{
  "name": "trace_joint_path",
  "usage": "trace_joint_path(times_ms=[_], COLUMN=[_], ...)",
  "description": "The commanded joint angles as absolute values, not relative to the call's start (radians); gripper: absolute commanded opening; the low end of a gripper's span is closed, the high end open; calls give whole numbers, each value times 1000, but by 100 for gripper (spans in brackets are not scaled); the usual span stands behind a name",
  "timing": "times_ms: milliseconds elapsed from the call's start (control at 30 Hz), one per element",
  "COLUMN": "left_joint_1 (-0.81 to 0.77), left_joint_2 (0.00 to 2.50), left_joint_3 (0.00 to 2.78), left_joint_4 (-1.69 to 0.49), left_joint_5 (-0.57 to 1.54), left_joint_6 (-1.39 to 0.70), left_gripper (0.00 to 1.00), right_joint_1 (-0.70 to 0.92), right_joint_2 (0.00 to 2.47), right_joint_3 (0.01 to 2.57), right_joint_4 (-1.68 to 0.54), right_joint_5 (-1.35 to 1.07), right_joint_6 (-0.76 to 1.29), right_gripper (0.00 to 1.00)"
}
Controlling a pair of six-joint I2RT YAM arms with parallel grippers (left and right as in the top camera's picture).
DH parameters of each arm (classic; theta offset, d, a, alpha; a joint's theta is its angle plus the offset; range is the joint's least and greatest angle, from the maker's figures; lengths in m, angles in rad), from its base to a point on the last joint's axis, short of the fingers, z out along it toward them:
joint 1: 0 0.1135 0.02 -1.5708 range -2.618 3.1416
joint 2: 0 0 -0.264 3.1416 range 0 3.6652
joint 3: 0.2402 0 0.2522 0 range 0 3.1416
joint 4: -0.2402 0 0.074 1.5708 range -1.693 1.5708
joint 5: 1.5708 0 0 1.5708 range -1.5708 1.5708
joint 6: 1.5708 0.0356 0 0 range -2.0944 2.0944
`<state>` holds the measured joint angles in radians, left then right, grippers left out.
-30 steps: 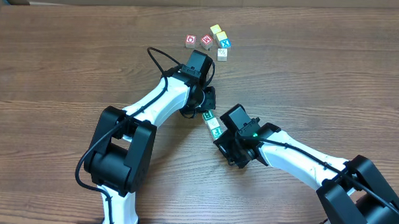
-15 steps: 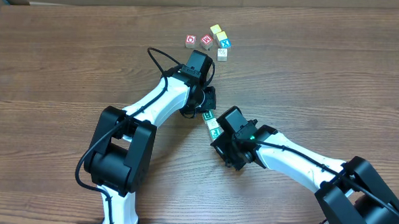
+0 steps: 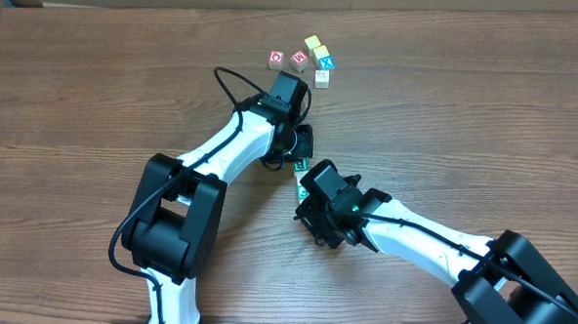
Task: Flip 5 blocks
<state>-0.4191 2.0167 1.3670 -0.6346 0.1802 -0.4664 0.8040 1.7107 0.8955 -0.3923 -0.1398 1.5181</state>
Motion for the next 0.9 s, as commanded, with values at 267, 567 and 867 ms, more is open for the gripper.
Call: trace_joint_path(times_ms=[267, 567, 867], left_joint_1=[-462, -461, -454], left_joint_2=[2035, 2035, 2035], left_joint_3=[1377, 1377, 1377], left_joint_4=[-621, -620, -619], left_joint_5=[203, 200, 200], left_joint_6=[-441, -441, -441], left_gripper=[4, 4, 4], right_joint_1=[820, 828, 830], right_joint_2=[1717, 1717, 1717], right_joint_3=[911, 911, 911], right_joint_4=[-375, -373, -379], right_joint_5=[-94, -87, -92], right_joint_6=[1524, 1523, 1522], right_gripper=[4, 4, 8])
